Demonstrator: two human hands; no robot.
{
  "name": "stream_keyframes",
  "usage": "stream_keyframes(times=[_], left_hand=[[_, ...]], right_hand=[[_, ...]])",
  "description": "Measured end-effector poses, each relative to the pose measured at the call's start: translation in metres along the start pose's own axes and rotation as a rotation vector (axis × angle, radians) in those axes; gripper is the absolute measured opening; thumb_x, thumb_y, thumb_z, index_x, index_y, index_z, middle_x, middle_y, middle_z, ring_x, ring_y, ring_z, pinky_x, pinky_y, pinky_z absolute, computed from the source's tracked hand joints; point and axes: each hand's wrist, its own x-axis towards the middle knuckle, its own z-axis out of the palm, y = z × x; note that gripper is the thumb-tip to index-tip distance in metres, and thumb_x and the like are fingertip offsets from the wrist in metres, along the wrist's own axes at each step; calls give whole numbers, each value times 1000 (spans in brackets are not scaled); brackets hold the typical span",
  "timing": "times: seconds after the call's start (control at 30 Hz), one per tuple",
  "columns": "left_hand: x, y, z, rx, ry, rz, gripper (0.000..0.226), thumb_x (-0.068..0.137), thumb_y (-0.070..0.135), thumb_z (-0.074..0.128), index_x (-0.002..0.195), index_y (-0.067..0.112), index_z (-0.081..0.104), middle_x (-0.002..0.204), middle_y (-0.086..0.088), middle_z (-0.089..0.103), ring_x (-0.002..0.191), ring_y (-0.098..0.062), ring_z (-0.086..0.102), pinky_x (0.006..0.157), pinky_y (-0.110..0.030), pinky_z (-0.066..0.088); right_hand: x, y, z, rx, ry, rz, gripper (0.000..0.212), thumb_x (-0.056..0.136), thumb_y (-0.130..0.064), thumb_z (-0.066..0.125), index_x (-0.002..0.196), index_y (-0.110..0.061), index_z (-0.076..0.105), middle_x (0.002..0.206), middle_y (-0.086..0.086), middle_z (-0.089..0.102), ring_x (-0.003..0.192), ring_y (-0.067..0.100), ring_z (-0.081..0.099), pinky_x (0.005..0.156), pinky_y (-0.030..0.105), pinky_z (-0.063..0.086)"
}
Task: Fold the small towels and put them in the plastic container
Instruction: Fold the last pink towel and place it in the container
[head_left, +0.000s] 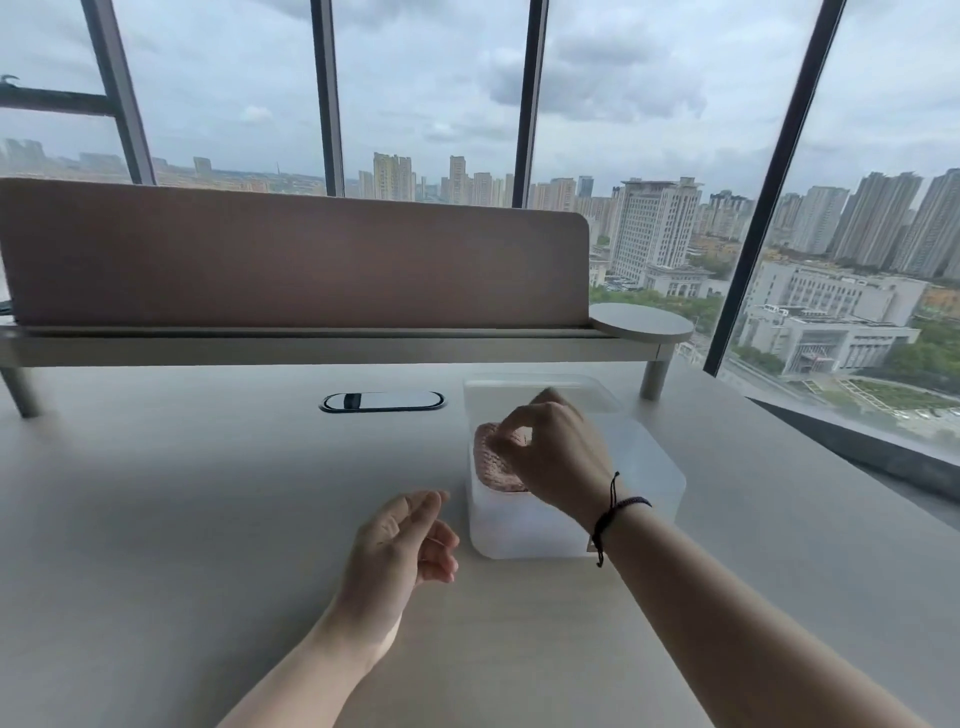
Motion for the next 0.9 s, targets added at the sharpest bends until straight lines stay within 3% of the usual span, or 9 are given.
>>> stream_keyframes(times=[0.13, 0.23, 0.37, 0.47, 0.53, 0.63, 0.73, 0.83, 0.9], left_hand=[[3, -3, -2, -18, 63, 19, 29, 89, 26, 60, 101, 1, 67, 84, -17, 62, 67, -25, 60, 55, -28, 52], [4, -3, -9, -19, 137, 35, 17, 96, 19, 59, 97, 5, 68, 94, -14, 66, 86, -24, 62, 69, -28, 55], [1, 14, -32, -59, 158, -9, 16, 95, 22, 64, 105, 10, 69, 103, -2, 68, 108, -19, 60, 101, -38, 44], [-3, 30, -55, -154, 105, -57, 44, 88, 30, 65, 122, 1, 64, 126, -21, 64, 115, -30, 59, 105, -46, 42], [-8, 42, -68, -178, 57, -61, 50, 94, 30, 56, 130, -5, 57, 132, -30, 58, 121, -40, 58, 106, -49, 43], [-15, 51, -97, -135, 72, -65, 49, 96, 30, 55, 131, -3, 56, 133, -31, 57, 127, -43, 54, 115, -56, 33], [-21, 57, -113, -46, 81, -75, 31, 97, 33, 52, 110, 12, 70, 107, -14, 70, 103, -28, 66, 102, -49, 40], [-23, 61, -114, 5, 109, -69, 31, 95, 36, 52, 102, 10, 67, 90, -12, 69, 83, -27, 65, 76, -39, 46], [-23, 62, -113, -3, 118, -65, 43, 95, 36, 54, 114, -1, 62, 100, -22, 66, 91, -32, 62, 79, -39, 46]], right_hand=[[-39, -14, 17, -184, -39, -167, 55, 91, -63, 47, 68, -15, 63, 73, 1, 67, 73, 25, 61, 63, 31, 43], [-59, -25, 26, -245, 22, -254, 48, 90, -60, 48, 69, -17, 54, 78, 3, 69, 77, 28, 64, 66, 32, 32], [-79, -52, 33, -221, 6, -398, 29, 86, -44, 53, 68, -21, 49, 76, 1, 68, 71, 29, 64, 58, 32, 30], [-102, -88, 48, -204, -69, -513, 21, 82, -35, 53, 69, -24, 40, 75, -1, 64, 64, 27, 63, 48, 30, 22], [-116, -114, 57, -175, -79, -588, 22, 80, -33, 59, 70, -24, 41, 75, -2, 62, 62, 26, 63, 44, 29, 13], [-128, -145, 56, -67, -147, -657, 29, 89, -47, 54, 81, -20, 57, 92, 2, 58, 81, 27, 60, 53, 33, 29], [-117, -160, 42, 73, -204, -533, 48, 88, -67, 44, 91, -24, 64, 104, -2, 53, 98, 21, 52, 70, 35, 39], [-89, -159, 41, 127, -318, -317, 36, 94, -55, 40, 100, -26, 61, 107, 0, 54, 102, 23, 53, 83, 38, 44], [-76, -157, 52, 57, -414, -286, 31, 98, -45, 37, 109, -23, 55, 117, 4, 56, 110, 25, 54, 83, 33, 37]])
